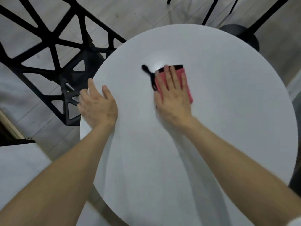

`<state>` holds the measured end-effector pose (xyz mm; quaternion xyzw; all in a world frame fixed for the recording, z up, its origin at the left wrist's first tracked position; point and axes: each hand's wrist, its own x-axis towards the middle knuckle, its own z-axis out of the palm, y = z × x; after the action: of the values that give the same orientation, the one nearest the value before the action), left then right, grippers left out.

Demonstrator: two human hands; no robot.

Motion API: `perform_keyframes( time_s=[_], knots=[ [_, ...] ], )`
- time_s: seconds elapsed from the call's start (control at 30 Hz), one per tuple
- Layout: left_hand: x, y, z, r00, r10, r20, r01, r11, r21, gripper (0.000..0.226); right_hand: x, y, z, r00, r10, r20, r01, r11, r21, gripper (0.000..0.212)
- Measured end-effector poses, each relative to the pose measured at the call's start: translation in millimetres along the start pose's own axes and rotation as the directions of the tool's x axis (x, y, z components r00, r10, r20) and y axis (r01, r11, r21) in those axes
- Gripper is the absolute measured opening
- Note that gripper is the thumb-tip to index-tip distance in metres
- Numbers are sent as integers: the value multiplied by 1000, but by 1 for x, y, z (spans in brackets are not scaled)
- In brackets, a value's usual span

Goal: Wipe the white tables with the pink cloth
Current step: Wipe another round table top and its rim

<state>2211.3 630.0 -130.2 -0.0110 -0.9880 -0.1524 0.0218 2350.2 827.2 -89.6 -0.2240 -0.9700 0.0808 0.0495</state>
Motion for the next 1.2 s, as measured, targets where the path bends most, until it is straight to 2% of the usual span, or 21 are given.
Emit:
perform_keyframes(
  time_s=[0.1, 0.17, 0.2, 0.23, 0.3, 0.37, 0.4, 0.47, 0.57, 0.67, 0.77, 0.8, 0.83, 0.9, 0.93, 1.0, 1.07, 1.17, 1.2],
  knots=[
    [-1, 1, -4, 998, 55, -13, -56, 993, -107, 64, -105, -46, 10, 951, -302, 68, 297, 952, 76, 67],
    [-4, 2, -9, 992, 124, -35, -129, 966, -224, 59, -110, -34, 2, 882, -456, 119, 450, 890, 72, 66],
    [-6, 2, -12, 988, 144, -53, -153, 948, -280, 56, -91, -17, 0, 864, -488, 128, 484, 873, 60, 66],
    [-7, 1, -14, 986, 152, -72, -167, 931, -324, 53, -63, 2, -4, 884, -450, 129, 450, 893, 30, 66],
    [-10, -2, -17, 979, 177, -98, -201, 910, -363, 45, 3, 51, -17, 973, -195, 124, 200, 979, -28, 69],
    [-15, -7, -17, 957, 269, -109, -290, 891, -349, 39, 49, 94, -28, 989, 71, 128, -67, 997, -33, 71],
    [-19, -10, -17, 938, 329, -112, -348, 877, -333, 37, 57, 102, -28, 985, 131, 108, -129, 991, -31, 72],
    [-36, -14, -17, 908, 399, -128, -419, 859, -296, 34, 38, 86, -18, 993, 94, 68, -92, 996, -21, 73],
    [-82, -4, -23, 908, 396, -135, -418, 851, -316, 31, -72, 30, -6, 981, -186, -51, 190, 978, 80, 68],
    [-124, 18, -31, 914, 383, -138, -407, 856, -318, 32, -195, -1, -5, 905, -425, 20, 414, 890, 190, 69],
    [-160, 44, -34, 916, 386, -108, -399, 856, -328, 34, -205, 44, -13, 823, -558, 107, 540, 826, 159, 70],
    [-170, 52, -33, 906, 412, -94, -419, 848, -325, 34, -185, 69, -17, 841, -530, 105, 518, 847, 122, 70],
    [-179, 59, -31, 895, 439, -77, -440, 841, -316, 34, -158, 97, -21, 892, -443, 85, 438, 896, 72, 69],
    [-197, 69, -23, 884, 466, -41, -460, 848, -265, 35, -97, 153, -34, 988, -140, 71, 140, 990, 6, 69],
    [-205, 72, -18, 883, 469, -24, -462, 859, -219, 37, -75, 174, -41, 997, 4, 77, -3, 1000, -9, 70],
    [-216, 72, -8, 876, 481, -5, -479, 871, -111, 43, -61, 185, -41, 985, 157, 71, -157, 988, -2, 70],
    [-214, 70, 0, 872, 489, -22, -489, 871, -46, 45, -87, 154, -30, 994, 110, 2, -110, 994, 14, 70],
    [-212, 70, 0, 877, 478, -46, -480, 876, -50, 43, -180, 89, -18, 978, -205, -33, 207, 975, 83, 67],
    [-213, 71, -1, 881, 471, -48, -473, 879, -59, 42, -210, 77, -16, 966, -259, -23, 260, 959, 116, 68]
  ],
)
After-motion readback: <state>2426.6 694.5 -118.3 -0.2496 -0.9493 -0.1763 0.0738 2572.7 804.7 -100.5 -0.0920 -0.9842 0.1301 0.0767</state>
